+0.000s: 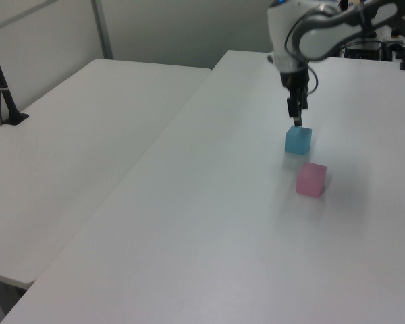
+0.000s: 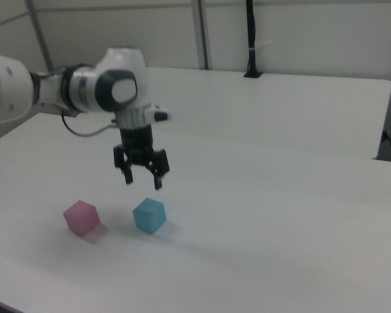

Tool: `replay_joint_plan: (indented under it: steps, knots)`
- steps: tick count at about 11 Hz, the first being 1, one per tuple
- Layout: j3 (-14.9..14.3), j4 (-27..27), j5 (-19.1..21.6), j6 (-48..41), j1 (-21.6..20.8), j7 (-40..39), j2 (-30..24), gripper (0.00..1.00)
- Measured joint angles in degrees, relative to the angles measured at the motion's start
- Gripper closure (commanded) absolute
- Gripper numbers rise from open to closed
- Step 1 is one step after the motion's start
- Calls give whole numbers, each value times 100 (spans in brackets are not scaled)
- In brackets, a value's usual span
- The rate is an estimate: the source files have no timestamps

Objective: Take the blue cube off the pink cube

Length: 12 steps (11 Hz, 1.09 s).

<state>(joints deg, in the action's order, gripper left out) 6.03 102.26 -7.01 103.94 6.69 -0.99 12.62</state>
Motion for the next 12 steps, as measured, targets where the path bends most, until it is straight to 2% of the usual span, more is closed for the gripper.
replay_joint_plan:
  steps: [1, 3, 4, 6, 9, 12]
  knots:
    - [-29, -294, 269, -507, 79, 21, -255, 0]
    - [-279, -962, 809, -1654, 171, 37, -785, 0]
    - [-363, -1166, 912, -2008, 186, 37, -1032, 0]
    - [-466, -1235, 930, -2456, 143, 57, -1449, 0]
    - [-1147, -1232, 932, -2319, -502, -128, -1627, 0]
    - [-1257, -1193, 889, -1436, -576, -700, -1514, 0]
